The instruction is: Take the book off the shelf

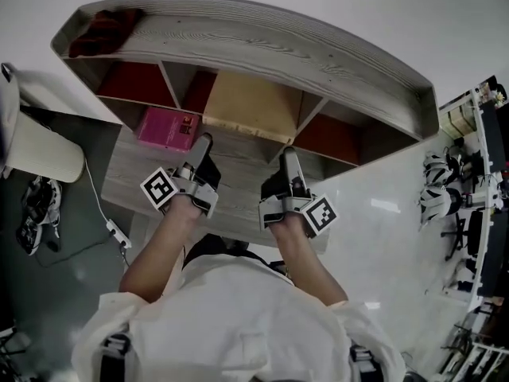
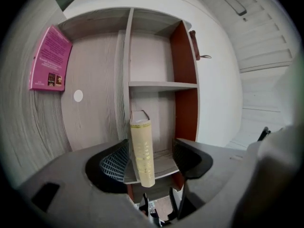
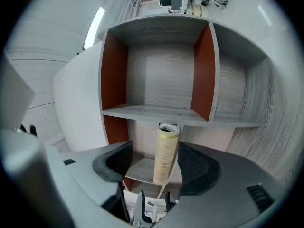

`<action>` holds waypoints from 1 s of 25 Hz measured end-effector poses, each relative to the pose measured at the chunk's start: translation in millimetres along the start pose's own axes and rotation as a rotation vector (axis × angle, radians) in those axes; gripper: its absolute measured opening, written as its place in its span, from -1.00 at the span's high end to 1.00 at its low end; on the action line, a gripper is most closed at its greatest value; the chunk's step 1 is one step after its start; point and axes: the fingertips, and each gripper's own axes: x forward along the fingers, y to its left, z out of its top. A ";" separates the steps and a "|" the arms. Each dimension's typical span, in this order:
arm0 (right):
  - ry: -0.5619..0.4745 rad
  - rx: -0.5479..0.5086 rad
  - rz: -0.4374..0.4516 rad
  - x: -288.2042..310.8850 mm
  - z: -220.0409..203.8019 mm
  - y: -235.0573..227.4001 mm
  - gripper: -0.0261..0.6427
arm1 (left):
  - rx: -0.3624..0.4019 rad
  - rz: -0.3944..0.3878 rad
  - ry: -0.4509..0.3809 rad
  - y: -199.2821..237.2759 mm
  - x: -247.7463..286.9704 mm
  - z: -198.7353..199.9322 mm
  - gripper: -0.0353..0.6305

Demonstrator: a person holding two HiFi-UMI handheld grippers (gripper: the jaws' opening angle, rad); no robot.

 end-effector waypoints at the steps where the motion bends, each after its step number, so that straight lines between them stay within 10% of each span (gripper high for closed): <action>1: -0.008 0.000 -0.012 3.3 2.2 -2.3 0.17 | -0.011 0.000 0.005 1.7 4.0 -0.6 0.05; 25: -0.084 -0.016 -0.121 41.3 16.5 -28.0 0.15 | -0.059 0.080 0.048 26.8 53.2 12.6 -0.05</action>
